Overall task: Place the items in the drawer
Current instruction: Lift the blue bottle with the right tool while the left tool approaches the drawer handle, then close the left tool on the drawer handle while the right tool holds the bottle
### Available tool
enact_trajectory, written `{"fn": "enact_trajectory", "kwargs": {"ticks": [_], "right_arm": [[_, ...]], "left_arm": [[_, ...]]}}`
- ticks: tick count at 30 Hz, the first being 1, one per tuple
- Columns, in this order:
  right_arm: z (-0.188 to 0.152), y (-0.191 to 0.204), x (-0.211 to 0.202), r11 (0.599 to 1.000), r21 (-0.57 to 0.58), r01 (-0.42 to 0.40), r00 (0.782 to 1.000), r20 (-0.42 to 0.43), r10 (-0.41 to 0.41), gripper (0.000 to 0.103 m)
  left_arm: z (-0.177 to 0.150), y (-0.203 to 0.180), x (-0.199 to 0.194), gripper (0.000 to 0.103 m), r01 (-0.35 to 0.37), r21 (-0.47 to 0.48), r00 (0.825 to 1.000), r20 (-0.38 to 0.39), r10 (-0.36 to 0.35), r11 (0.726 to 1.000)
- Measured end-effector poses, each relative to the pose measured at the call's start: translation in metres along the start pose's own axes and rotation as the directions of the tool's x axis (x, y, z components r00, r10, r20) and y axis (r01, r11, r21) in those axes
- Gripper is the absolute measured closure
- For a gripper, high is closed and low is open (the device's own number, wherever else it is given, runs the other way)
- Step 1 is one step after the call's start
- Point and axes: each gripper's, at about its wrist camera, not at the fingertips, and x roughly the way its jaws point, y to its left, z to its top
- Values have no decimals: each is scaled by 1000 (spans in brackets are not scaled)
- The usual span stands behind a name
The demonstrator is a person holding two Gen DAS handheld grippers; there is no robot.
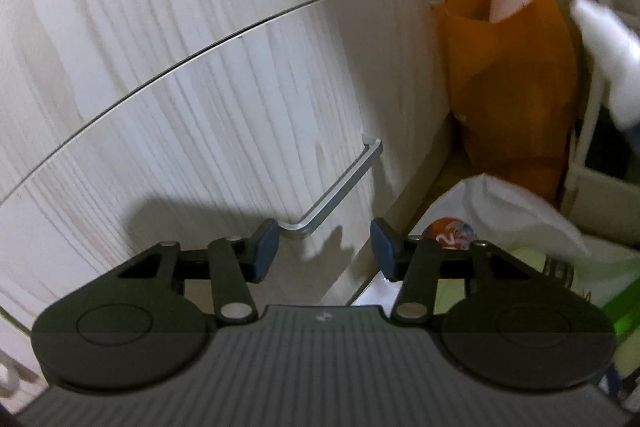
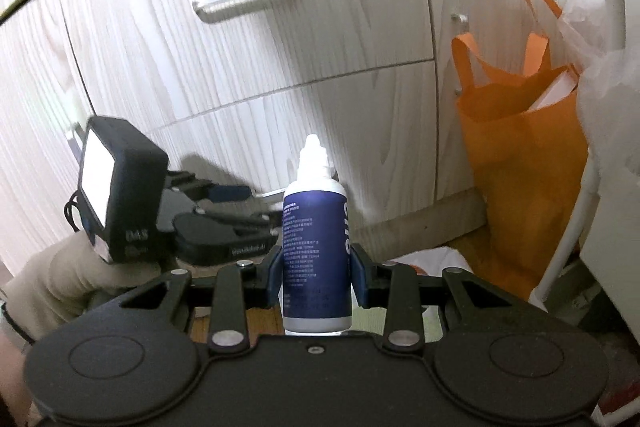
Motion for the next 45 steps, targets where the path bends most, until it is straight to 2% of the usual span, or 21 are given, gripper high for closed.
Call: {"fn": "enact_trajectory", "kwargs": {"ticks": [2, 3, 4, 5, 8, 12, 15, 16, 17, 22, 29, 32, 35, 37, 41, 45], "right_arm": [[3, 0, -4, 1000, 3, -7, 1000, 11, 7, 63], [4, 0, -6, 1000, 6, -9, 1000, 17, 9, 63], [5, -1, -7, 1000, 7, -13, 1000, 19, 13, 63], [5, -2, -8, 1000, 8, -16, 1000, 21, 16, 63], [6, -3, -12, 1000, 9, -21, 999, 31, 21, 63], [8, -7, -12, 999, 22, -30, 999, 37, 29, 63], [8, -9, -12, 999, 27, -34, 999, 38, 33, 63], [9, -9, -12, 999, 28, -36, 999, 38, 35, 63], [9, -9, -12, 999, 27, -37, 999, 39, 36, 63], [10, -9, -10, 999, 29, -42, 998, 43, 41, 63], [9, -8, -7, 999, 28, -33, 999, 36, 32, 63], [11, -9, -8, 999, 31, -32, 999, 38, 31, 63], [12, -12, -10, 999, 39, -32, 999, 43, 31, 63], [12, -13, -12, 999, 37, -27, 999, 44, 26, 63], [14, -15, -11, 999, 37, -27, 999, 46, 25, 63], [12, -13, -8, 1000, 21, -12, 999, 32, 11, 63]], "left_arm": [[7, 3, 1, 55, 26, 58, 999, -40, -24, 998], [10, 4, 1, 61, 39, 85, 998, -57, -34, 996], [12, 8, -2, 76, 44, 104, 998, -43, -40, 994], [14, 13, -5, 79, 48, 80, 998, -33, -46, 996], [16, 24, -10, 77, 56, 28, 998, -9, -56, 998], [9, 11, -3, 68, 62, 87, 998, 12, -63, 994], [7, 0, -2, 60, 89, 138, 995, 40, -95, 986], [7, -2, 1, 59, 74, 146, 996, 29, -79, 987], [8, -3, 5, 61, 52, 148, 998, 14, -55, 988], [11, -6, 10, 60, 49, 129, 999, 5, -50, 990], [9, -10, 9, 63, 9, 92, 1000, 22, -11, 996], [13, -6, 9, 63, 26, 60, 1000, 7, -26, 998], [18, -8, 12, 63, 38, 123, 999, -27, -35, 992], [19, -9, 13, 66, 35, 177, 999, -44, -28, 984], [10, -17, 11, 69, -12, 247, 1000, -20, 18, 969], [12, -23, 13, 69, -37, 256, 999, -24, 45, 966]]}}
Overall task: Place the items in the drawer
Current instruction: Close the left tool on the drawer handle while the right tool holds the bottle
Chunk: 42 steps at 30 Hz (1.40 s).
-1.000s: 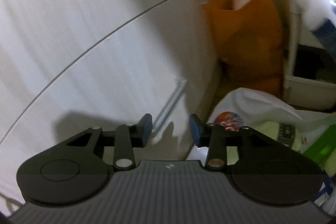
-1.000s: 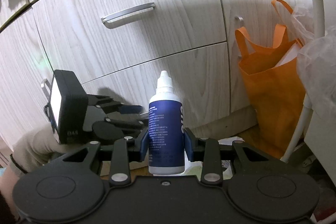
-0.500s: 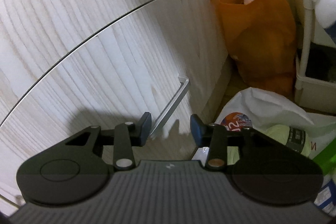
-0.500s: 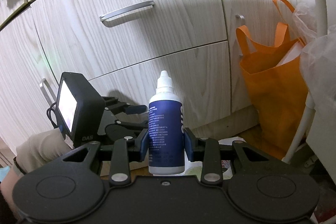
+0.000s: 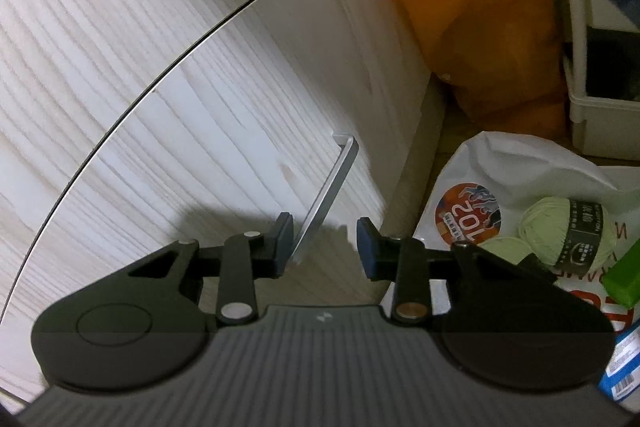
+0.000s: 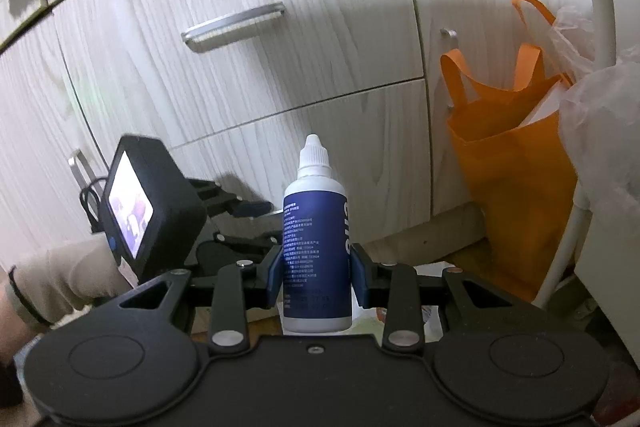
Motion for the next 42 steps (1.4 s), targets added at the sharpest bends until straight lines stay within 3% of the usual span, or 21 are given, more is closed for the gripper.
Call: {"fn": "enact_trajectory", "kwargs": {"ticks": [12, 14, 16, 20, 22, 23, 25, 27, 29, 31, 33, 37, 40, 42], "right_arm": [[1, -1, -1, 1000, -2, 20, 1000, 9, -20, 64], [1, -2, -2, 1000, -3, 5, 1000, 4, -5, 69], [1, -3, -1, 1000, -1, 0, 1000, -3, 0, 83], [-4, -13, 10, 1000, 16, -19, 997, -78, 20, 77], [-12, -22, 24, 997, 50, -62, 987, -149, 69, 67], [-20, -24, 35, 995, 52, -82, 977, -195, 91, 67], [-49, -17, 62, 993, 40, -109, 931, -346, 116, 66], [-79, -11, 89, 990, 32, -137, 862, -488, 136, 65], [-115, -3, 112, 989, 46, -139, 768, -626, 137, 65], [-144, 10, 122, 994, 16, -111, 706, -702, 90, 65], [-166, 25, 124, 996, -5, -91, 658, -751, 56, 65], [-190, 41, 100, 994, 98, -44, 633, -767, 103, 51], [-209, 50, 82, 983, 185, -14, 625, -765, 154, 49], [-220, 54, 81, 974, 224, 26, 600, -783, 164, 49]], "left_arm": [[6, -15, 11, 69, -23, 90, 999, -35, 26, 996], [8, -16, 12, 69, -29, 89, 998, -45, 33, 996], [8, -16, 13, 69, -28, 90, 998, -47, 33, 996], [5, -15, 10, 69, -28, 85, 999, -32, 31, 996], [4, -16, 10, 69, -36, 72, 999, -24, 38, 997], [4, -17, 10, 69, -40, 67, 999, -21, 42, 997], [4, -16, 10, 69, -31, 65, 999, -20, 32, 997], [4, -12, 9, 69, -6, 61, 1000, -23, 7, 998], [4, -6, 8, 69, 24, 33, 999, -25, -23, 999], [4, -6, 8, 69, 25, 33, 999, -28, -24, 999], [4, -12, 9, 69, 3, 51, 1000, -28, -1, 999], [4, -16, 11, 69, -10, 95, 1000, -28, 12, 995], [8, -10, 13, 69, 7, 71, 1000, -30, -4, 997], [8, -7, 13, 69, 7, 54, 1000, -27, -6, 999]]}}
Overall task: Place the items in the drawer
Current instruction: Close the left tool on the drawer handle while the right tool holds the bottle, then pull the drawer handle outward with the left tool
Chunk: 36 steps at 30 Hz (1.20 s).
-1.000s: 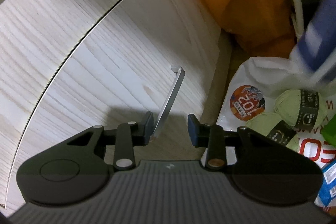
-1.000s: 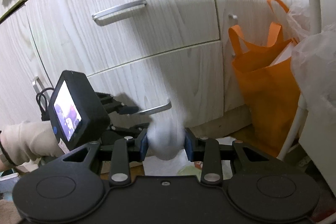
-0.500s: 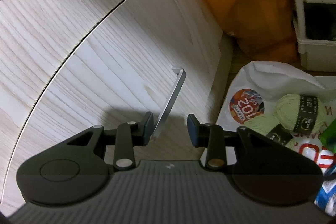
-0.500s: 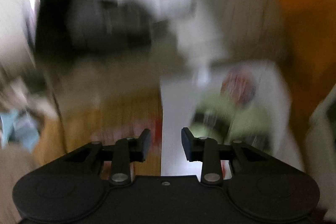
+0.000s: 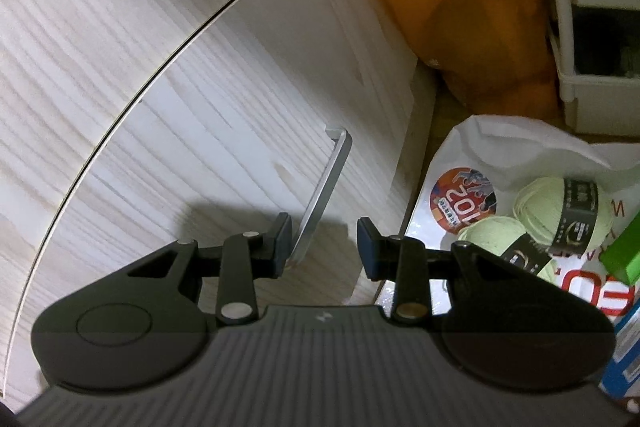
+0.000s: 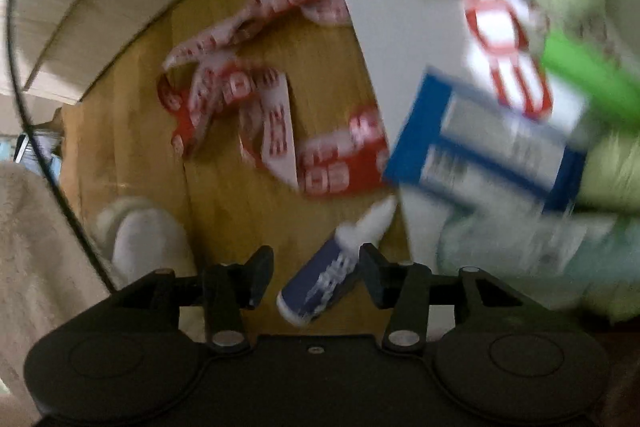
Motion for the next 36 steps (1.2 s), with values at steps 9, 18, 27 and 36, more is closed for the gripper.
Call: {"fn": "enact_trajectory", "kwargs": {"ticks": [9, 18, 27, 36], "right_arm": [[-3, -1, 46, 995, 70, 72, 996, -53, -69, 42], [-14, 16, 56, 996, -30, 80, 987, 141, -75, 63], [-19, 6, -64, 999, -33, 32, 852, 524, -10, 63], [-32, -33, -129, 1000, 17, -17, 669, 743, -1, 63]], "left_arm": [[3, -2, 4, 69, -30, -4, 1000, -4, 30, 1000], [-1, -2, 3, 69, -34, -13, 999, 13, 34, 999], [0, -3, 1, 69, -31, -7, 1000, 1, 31, 999], [-1, -6, -4, 69, -28, -21, 1000, 5, 28, 999]]}}
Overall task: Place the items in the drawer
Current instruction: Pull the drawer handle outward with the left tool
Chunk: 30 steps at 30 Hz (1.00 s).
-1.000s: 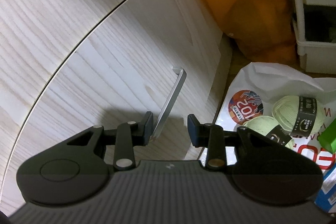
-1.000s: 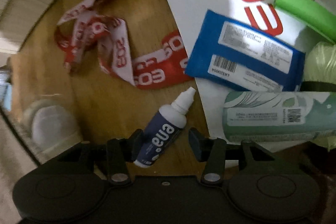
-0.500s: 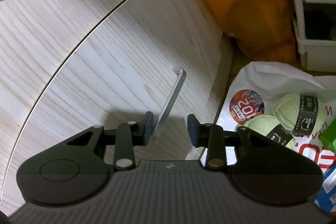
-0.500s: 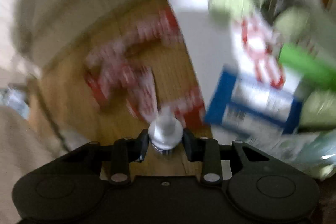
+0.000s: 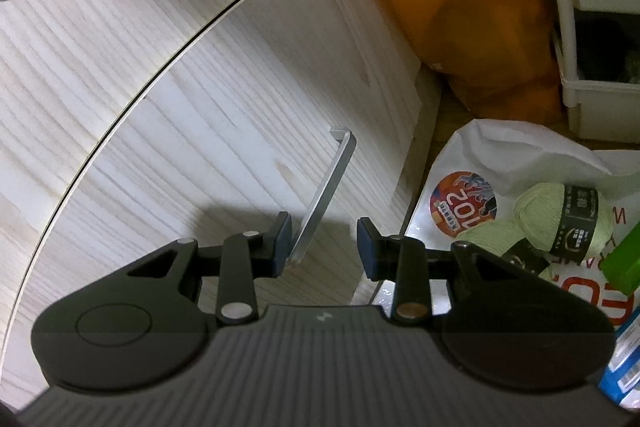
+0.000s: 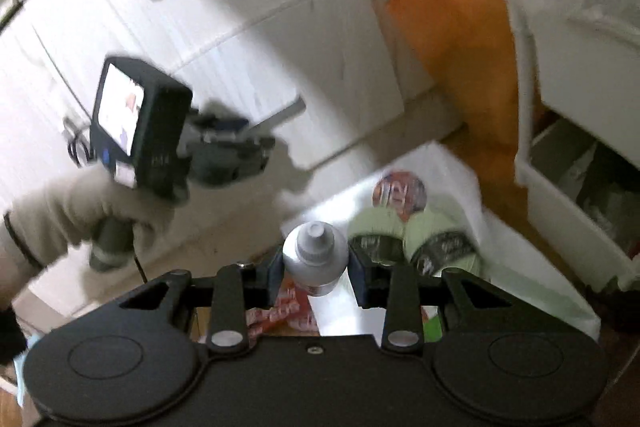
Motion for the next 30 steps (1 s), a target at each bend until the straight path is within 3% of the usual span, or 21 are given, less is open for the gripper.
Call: {"fn": "enact_trajectory", "kwargs": {"ticks": [8, 24, 30], "right_arm": [[23, -5, -25, 999, 34, -15, 992, 124, 10, 63], [37, -5, -50, 998, 37, 45, 979, 197, -52, 63], [44, -3, -46, 997, 21, 71, 979, 192, -74, 63]], "left_arm": [[1, -16, -14, 69, 26, 5, 1000, -9, -26, 1000], [-8, -45, -31, 69, 3, -14, 999, 35, -2, 1000], [-11, -60, -37, 69, -65, -61, 996, 62, 69, 996]]}}
